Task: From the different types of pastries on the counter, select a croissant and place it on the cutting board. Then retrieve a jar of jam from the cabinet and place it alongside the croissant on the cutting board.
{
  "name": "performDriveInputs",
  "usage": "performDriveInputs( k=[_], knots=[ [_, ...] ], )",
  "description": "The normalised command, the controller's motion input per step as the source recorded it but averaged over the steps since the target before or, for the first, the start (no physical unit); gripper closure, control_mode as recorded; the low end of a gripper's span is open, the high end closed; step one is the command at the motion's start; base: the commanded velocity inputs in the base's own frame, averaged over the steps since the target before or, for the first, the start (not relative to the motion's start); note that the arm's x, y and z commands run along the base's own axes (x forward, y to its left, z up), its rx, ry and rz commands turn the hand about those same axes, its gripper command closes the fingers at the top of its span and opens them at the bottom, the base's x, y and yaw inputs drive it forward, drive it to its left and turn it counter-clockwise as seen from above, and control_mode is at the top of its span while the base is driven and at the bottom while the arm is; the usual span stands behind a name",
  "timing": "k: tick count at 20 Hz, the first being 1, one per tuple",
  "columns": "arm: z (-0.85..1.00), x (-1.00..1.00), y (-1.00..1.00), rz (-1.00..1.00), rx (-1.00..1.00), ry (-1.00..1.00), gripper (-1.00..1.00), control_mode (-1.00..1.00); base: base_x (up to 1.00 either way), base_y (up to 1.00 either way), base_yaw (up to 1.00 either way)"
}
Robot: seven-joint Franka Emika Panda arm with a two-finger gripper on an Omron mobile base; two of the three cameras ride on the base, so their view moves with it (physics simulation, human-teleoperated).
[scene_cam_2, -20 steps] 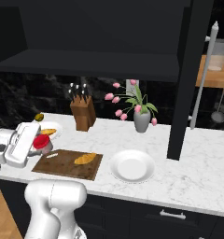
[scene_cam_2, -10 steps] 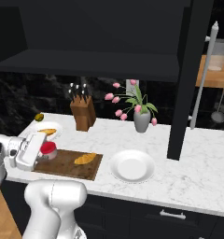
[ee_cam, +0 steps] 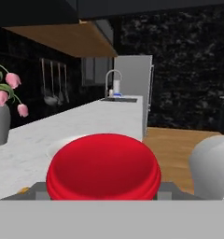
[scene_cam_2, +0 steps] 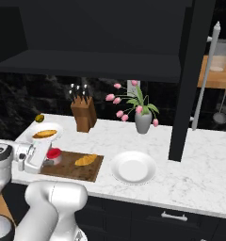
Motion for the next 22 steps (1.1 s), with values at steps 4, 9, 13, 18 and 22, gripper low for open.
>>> performDriveInputs(
  k=[4, 9, 13, 18, 22],
  knots=[
    [-0.46, 0.55, 0.03, 0.01, 0.0, 0.0, 1.0, -1.0, 0.0, 0.0, 0.0],
    [-0.51, 0.63, 0.16, 0.02, 0.0, 0.0, 1.0, -1.0, 0.0, 0.0, 0.0],
    [-0.53, 0.47, 0.24, 0.0, 0.0, 0.0, 1.0, -1.0, 0.0, 0.0, 0.0],
    [-0.4, 0.35, 0.09, 0.0, -0.01, -0.03, 1.0, -1.0, 0.0, 0.0, 0.0],
    [-0.12, 0.36, 0.01, 0.0, -0.07, -0.05, 1.0, -1.0, 0.0, 0.0, 0.0]
  ],
)
